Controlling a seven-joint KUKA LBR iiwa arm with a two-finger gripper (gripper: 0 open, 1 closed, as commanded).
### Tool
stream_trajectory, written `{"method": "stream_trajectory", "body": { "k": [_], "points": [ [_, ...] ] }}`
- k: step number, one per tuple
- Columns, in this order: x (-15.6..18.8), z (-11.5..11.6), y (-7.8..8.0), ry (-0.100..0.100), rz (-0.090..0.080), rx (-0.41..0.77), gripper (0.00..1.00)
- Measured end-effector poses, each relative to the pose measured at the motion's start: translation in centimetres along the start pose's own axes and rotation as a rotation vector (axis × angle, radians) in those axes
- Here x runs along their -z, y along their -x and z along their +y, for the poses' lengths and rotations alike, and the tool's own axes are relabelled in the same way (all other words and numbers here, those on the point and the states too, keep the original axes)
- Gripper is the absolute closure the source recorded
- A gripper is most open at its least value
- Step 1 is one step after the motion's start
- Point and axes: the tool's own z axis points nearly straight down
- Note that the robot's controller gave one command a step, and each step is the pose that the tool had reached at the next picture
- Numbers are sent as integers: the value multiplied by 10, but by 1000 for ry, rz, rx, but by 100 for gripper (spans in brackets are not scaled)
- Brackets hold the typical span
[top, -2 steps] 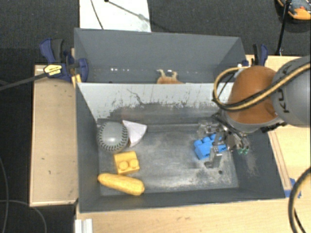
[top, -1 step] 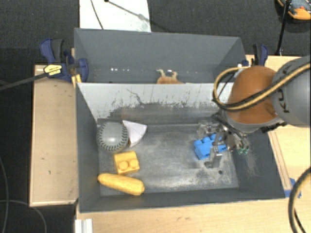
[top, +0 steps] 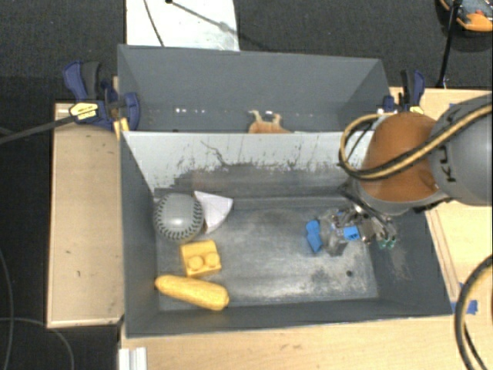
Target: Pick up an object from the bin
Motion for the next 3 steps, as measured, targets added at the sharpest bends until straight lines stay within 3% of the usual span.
{"method": "stream_trajectory", "body": {
  "k": [1, 2, 3],
  "points": [
    [0, 0, 0, 0, 0, 1, 0],
    [0, 0, 0, 0, 0, 1, 0],
    [-12, -7, 22, 1, -9, -166, 100]
  ]
}}
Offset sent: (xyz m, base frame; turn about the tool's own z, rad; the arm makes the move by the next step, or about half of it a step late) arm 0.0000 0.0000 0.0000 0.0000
